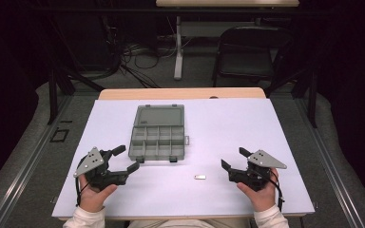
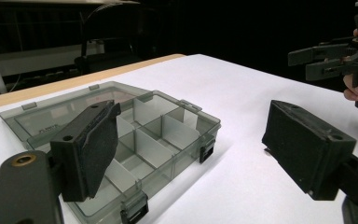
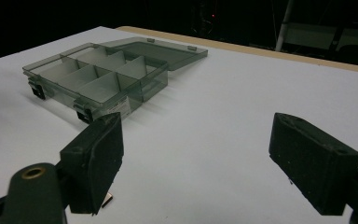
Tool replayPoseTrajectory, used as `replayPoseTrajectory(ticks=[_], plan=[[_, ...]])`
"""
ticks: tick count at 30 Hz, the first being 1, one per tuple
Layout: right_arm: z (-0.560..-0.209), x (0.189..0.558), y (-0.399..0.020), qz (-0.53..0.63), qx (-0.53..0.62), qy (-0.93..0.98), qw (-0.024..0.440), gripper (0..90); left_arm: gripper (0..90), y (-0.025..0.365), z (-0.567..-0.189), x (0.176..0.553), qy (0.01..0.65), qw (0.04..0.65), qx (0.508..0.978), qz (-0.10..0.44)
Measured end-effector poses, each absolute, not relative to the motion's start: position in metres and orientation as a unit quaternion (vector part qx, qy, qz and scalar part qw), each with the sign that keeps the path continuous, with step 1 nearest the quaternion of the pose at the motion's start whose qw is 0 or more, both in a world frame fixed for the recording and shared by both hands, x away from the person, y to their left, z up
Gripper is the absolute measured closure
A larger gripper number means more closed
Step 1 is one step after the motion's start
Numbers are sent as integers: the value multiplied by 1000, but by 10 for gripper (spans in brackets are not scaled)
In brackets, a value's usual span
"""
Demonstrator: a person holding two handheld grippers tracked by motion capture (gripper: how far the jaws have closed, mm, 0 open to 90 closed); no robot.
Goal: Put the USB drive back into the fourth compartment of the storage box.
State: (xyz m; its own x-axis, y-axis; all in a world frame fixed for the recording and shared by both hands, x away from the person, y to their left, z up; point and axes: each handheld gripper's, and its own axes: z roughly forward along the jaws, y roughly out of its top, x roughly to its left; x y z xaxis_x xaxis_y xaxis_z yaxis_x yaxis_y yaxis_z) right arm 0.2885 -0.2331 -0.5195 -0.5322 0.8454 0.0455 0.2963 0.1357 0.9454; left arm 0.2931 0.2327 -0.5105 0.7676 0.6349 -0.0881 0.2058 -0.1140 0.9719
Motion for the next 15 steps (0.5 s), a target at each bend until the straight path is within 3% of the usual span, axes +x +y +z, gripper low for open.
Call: replayPoseTrajectory(ticks=[15], plan=[[-522, 290, -234, 505, 401, 715, 270, 188, 163, 225, -512, 291, 286, 587, 738, 169]])
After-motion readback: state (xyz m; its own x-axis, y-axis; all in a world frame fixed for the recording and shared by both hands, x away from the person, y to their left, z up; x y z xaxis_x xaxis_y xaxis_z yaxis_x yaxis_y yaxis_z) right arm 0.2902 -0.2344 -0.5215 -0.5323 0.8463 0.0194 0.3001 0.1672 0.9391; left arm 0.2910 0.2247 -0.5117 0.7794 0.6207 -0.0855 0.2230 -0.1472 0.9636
